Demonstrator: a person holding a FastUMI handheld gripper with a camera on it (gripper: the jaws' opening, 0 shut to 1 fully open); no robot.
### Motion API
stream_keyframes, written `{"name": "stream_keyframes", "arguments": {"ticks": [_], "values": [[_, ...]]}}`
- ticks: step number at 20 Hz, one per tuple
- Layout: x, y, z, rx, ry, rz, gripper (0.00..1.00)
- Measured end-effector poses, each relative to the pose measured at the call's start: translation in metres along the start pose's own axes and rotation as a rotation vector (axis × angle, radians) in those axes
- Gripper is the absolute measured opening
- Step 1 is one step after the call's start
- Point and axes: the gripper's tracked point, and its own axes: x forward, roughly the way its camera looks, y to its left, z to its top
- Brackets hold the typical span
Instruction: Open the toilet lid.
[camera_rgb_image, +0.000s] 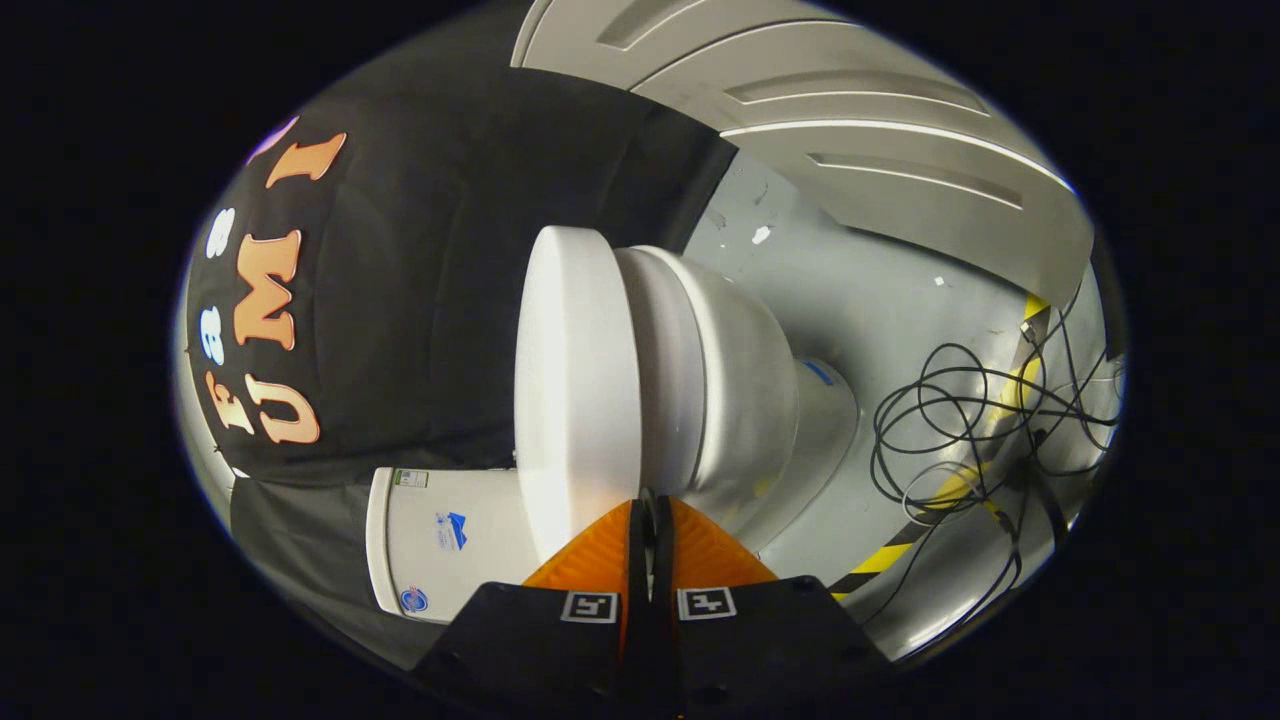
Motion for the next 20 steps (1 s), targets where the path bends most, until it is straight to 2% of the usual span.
{"name": "stream_keyframes", "arguments": {"ticks": [7, 12, 20], "values": [[-0.001, 0.013, 0.003, -0.071, -0.038, -0.02, 0.08], [-0.012, 0.047, 0.012, -0.285, -0.115, -0.041, 0.08], [-0.024, 0.084, 0.007, -0.43, -0.182, -0.104, 0.09]]}}
